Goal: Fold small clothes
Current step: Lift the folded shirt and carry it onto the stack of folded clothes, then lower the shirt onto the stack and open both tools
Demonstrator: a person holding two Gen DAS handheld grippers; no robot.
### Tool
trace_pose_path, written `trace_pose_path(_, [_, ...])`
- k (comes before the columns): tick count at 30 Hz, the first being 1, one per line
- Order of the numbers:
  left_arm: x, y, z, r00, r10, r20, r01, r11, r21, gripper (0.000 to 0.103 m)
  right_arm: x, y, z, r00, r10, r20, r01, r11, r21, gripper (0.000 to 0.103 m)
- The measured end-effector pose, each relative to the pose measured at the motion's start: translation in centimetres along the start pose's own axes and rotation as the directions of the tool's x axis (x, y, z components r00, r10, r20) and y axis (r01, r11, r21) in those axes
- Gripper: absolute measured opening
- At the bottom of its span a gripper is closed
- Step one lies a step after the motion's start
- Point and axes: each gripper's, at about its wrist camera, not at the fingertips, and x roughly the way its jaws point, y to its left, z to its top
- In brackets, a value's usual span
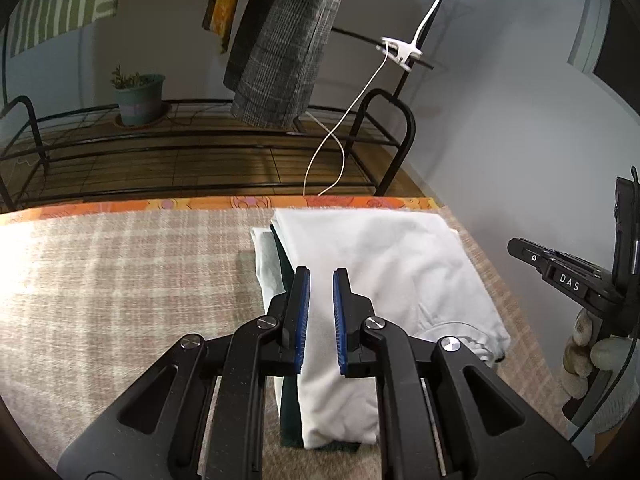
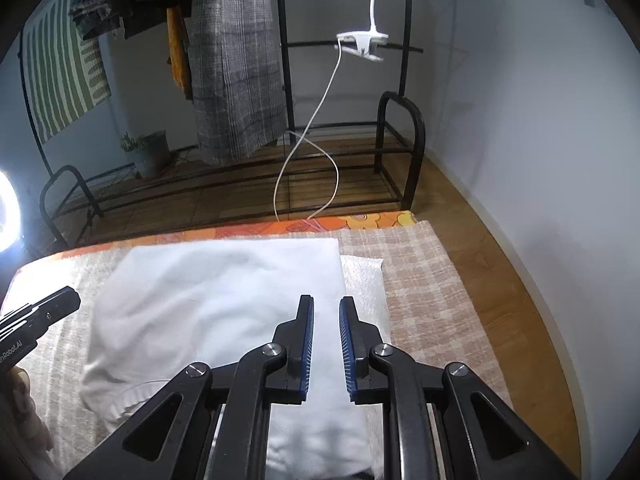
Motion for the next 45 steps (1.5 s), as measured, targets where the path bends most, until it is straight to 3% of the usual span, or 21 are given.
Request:
trace_pose_path(8, [-7.3, -0.7, 0.1, 0.998, -0.021, 0.057, 0.019, 0.999, 0.033, 0.008, -7.2, 2.9, 0.6, 0.997, -0.011, 0.07, 0.012, 1.0, -0.011, 0.012])
trace_pose_path(17, [-18.7, -0.5, -1.7, 0.989, -0.033, 0.145, 0.02, 0.996, 0.091, 0.008, -17.5, 7.5, -0.2, 0.987, -0.025, 0.158, 0.028, 1.0, -0.012, 0.015])
trace_pose_path(24, [-26.4, 0.9, -4.9, 0.982, -0.038, 0.185, 0.011, 0.99, 0.143, 0.008, -24.4, 11.3, -3.2, 0.978, -0.035, 0.204, 0.033, 0.999, 0.018, 0.017])
trace_pose_path(32, [-32.1, 3.3, -9.8, 0.979, -0.049, 0.197, 0.016, 0.986, 0.167, 0.009, -28.3, 15.7, -7.9, 0.97, -0.073, 0.23, 0.078, 0.997, -0.011, 0.021])
trace_pose_path(35, [-33.1, 4.2, -11.3, 0.978, -0.041, 0.202, 0.006, 0.985, 0.172, 0.02, -28.9, 16.7, -9.8, 0.97, -0.047, 0.237, 0.047, 0.999, 0.004, 0.021])
trace_pose_path(37, [-33.6, 4.8, -12.1, 0.976, -0.03, 0.215, -0.01, 0.983, 0.181, 0.035, -29.1, 17.2, -11.0, 0.969, -0.041, 0.244, 0.038, 0.999, 0.017, 0.023])
trace_pose_path(40, [-33.8, 5.5, -13.1, 0.976, -0.026, 0.216, -0.015, 0.983, 0.185, 0.036, -28.8, 18.2, -12.5, 0.963, -0.076, 0.26, 0.075, 0.997, 0.013, 0.023])
trace_pose_path(44, [-33.5, 6.2, -14.0, 0.977, -0.02, 0.21, -0.02, 0.982, 0.186, 0.038, -27.8, 19.3, -14.1, 0.963, -0.066, 0.26, 0.06, 0.998, 0.029, 0.025])
trace_pose_path(45, [-33.4, 6.3, -14.2, 0.977, -0.017, 0.211, -0.024, 0.982, 0.19, 0.043, -27.5, 19.4, -14.4, 0.963, -0.064, 0.26, 0.056, 0.998, 0.037, 0.026])
